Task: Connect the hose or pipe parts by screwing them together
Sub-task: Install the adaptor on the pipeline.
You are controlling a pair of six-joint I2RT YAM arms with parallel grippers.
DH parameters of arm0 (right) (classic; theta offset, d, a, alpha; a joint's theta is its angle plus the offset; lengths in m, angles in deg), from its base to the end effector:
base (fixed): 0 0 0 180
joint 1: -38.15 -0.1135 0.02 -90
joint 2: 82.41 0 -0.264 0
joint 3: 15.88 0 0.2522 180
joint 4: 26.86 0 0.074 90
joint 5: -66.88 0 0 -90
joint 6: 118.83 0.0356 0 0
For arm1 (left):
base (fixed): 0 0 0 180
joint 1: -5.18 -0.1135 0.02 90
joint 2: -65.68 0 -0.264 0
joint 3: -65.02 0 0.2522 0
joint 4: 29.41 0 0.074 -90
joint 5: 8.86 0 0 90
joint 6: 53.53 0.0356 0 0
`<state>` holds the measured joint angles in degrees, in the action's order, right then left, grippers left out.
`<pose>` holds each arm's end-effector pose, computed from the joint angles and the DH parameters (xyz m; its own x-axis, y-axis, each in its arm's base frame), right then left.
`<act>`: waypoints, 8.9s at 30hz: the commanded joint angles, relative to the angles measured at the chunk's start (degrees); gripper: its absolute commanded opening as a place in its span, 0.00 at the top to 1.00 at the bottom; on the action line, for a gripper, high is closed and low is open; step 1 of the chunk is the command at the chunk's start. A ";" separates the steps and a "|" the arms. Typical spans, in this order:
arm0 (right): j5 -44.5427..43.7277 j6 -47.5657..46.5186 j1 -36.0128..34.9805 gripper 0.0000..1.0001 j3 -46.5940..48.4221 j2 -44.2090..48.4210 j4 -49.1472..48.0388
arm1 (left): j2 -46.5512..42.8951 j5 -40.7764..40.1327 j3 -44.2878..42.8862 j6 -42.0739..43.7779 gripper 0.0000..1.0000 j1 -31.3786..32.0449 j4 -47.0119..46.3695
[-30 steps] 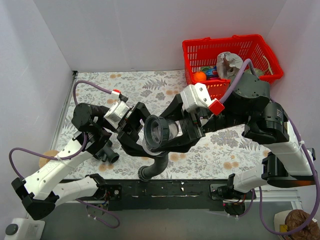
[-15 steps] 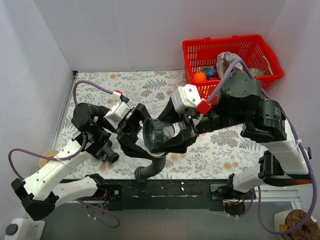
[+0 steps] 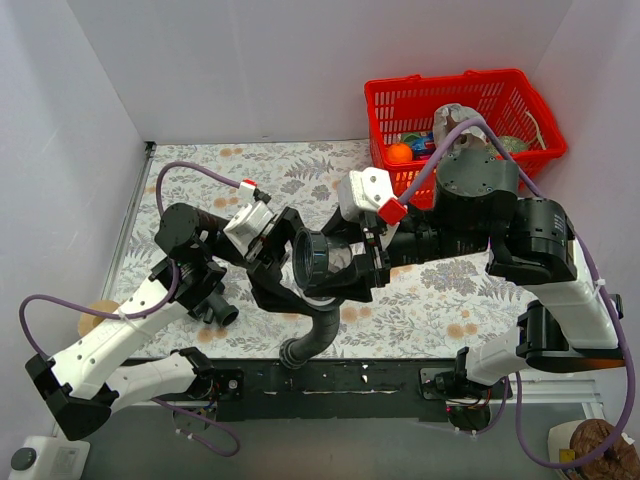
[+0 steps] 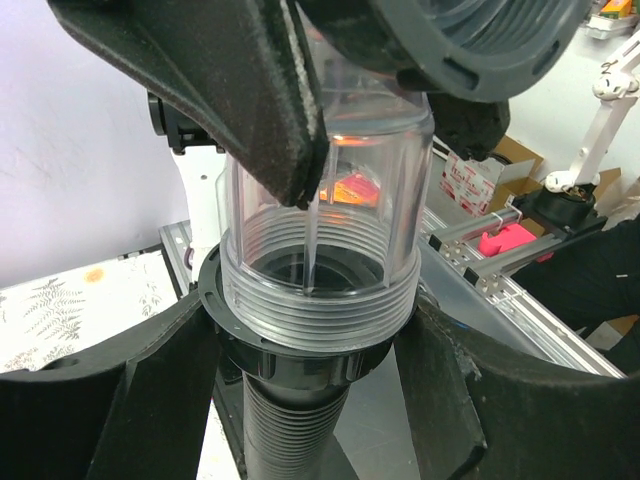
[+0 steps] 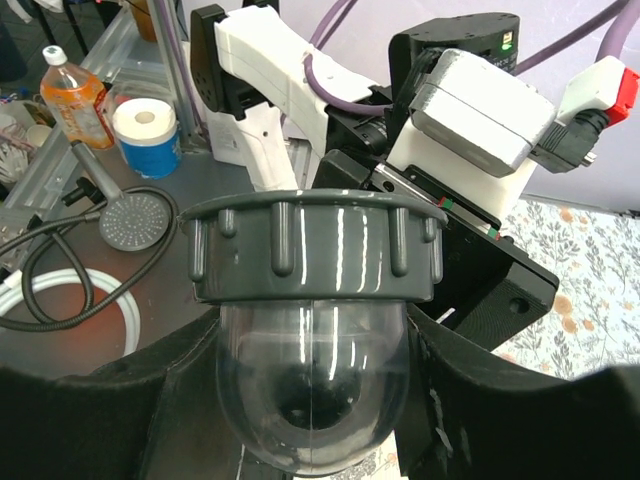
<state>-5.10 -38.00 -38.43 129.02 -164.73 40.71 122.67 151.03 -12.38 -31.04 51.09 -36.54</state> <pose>0.0376 0.2052 0.5896 0.1389 -0.0709 -0.9878 -0.9870 -0.0915 -0.1322 0.1075 -0.1590 0.4627 -0.6404 0.2045 -0.7403 0.6133 -0.4441 -0.6532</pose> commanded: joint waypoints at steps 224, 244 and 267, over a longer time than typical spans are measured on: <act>-58.37 -7.97 -18.87 0.02 -19.25 16.14 -29.90 | -1.89 -24.81 -1.84 5.64 1.00 -1.09 -8.12; -44.48 -6.56 -18.87 0.02 -25.57 19.04 -33.76 | 0.14 -15.66 -6.85 -4.38 1.00 -1.17 -7.59; -20.41 -0.59 -8.78 0.18 -21.09 12.28 -37.45 | -0.12 -12.05 -10.19 -8.96 1.00 -0.82 -8.03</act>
<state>-33.03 -41.10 -50.91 105.08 -151.92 7.75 124.33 138.99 -20.81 -40.06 50.28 -44.17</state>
